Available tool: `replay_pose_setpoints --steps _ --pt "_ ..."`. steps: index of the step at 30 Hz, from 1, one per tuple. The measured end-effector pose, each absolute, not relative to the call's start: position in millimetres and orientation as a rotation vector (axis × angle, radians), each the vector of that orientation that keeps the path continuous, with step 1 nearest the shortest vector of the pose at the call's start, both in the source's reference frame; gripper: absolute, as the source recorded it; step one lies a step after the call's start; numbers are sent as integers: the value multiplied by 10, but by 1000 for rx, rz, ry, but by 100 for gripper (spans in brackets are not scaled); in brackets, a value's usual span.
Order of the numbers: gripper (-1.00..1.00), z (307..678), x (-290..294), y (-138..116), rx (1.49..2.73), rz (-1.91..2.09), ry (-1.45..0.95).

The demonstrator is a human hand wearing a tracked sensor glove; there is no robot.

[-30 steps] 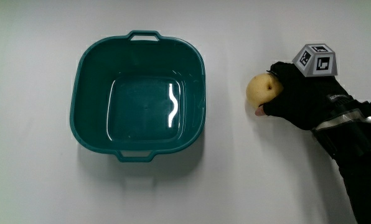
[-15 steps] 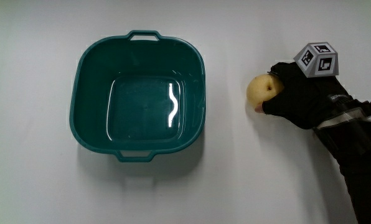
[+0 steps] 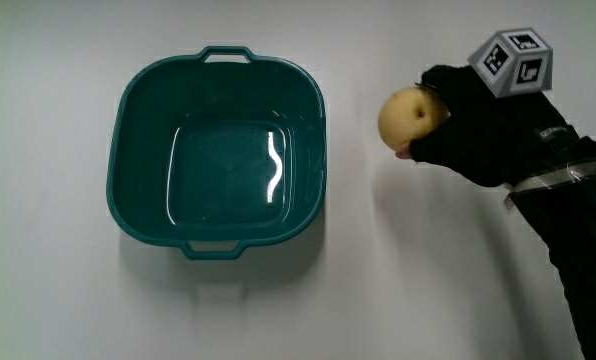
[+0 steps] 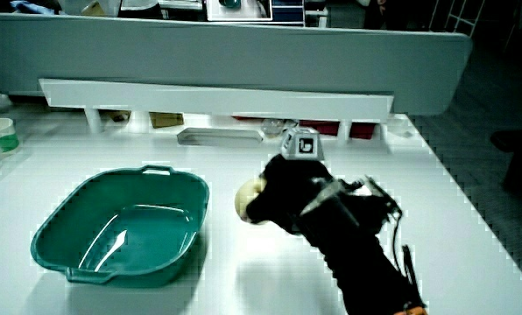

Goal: Pick pear from desk

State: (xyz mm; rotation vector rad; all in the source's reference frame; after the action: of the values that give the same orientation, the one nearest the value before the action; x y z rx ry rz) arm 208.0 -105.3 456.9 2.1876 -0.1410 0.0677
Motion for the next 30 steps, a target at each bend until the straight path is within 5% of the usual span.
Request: replay_pose_setpoints --steps 18,30 --pt "100 4532 2119 -1056 2316 81 -172" --pt "100 4168 2011 -1170 2397 99 -248"
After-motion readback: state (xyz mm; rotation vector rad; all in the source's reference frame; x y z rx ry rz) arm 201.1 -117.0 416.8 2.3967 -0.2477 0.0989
